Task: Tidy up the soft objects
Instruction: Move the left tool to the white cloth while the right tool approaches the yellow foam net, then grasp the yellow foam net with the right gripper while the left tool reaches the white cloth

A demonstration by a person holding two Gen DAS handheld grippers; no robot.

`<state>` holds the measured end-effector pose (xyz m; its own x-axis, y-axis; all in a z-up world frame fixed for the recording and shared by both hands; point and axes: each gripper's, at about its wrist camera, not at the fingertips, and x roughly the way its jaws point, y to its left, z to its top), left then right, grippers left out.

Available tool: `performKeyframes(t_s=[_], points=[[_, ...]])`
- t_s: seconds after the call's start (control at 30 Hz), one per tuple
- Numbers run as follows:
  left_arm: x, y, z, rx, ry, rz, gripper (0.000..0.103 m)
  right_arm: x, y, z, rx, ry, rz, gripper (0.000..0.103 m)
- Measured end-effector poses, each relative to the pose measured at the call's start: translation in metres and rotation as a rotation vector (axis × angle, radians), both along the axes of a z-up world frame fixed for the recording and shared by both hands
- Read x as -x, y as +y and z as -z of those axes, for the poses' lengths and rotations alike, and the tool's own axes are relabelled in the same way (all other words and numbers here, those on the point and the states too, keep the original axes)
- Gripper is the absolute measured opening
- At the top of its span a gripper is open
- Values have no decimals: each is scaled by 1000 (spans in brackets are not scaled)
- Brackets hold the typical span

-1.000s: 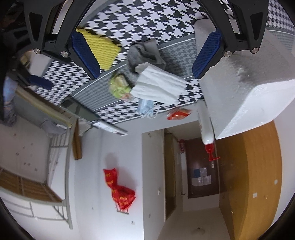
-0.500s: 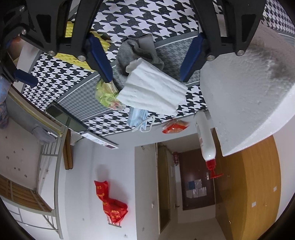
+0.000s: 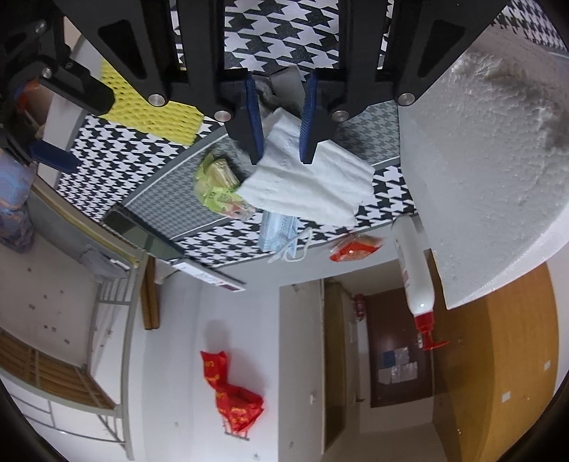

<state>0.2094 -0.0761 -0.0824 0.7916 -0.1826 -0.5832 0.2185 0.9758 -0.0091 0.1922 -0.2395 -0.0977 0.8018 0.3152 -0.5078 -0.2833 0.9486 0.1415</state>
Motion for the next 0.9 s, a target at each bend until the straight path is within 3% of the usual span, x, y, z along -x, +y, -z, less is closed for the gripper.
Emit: performKeyframes(t_s=[0.03, 0.23, 0.67, 0.77, 0.83, 0.9], points=[[2, 1, -1, 1, -2, 9, 13, 2, 3, -1, 6, -3, 7, 103], [15, 8, -7, 15, -23, 47, 5, 9, 10, -6, 11, -1, 39, 103], [22, 7, -7, 27, -28, 24, 5, 5, 9, -4, 35, 15, 1, 103], [19, 5, -5, 24, -21, 20, 21, 2, 9, 1, 47, 28, -18, 103], [19, 4, -4, 21, -23, 17, 47, 0, 9, 4, 50, 34, -28, 103], [20, 4, -5, 26, -37, 13, 57, -2, 9, 8, 55, 44, -37, 103]])
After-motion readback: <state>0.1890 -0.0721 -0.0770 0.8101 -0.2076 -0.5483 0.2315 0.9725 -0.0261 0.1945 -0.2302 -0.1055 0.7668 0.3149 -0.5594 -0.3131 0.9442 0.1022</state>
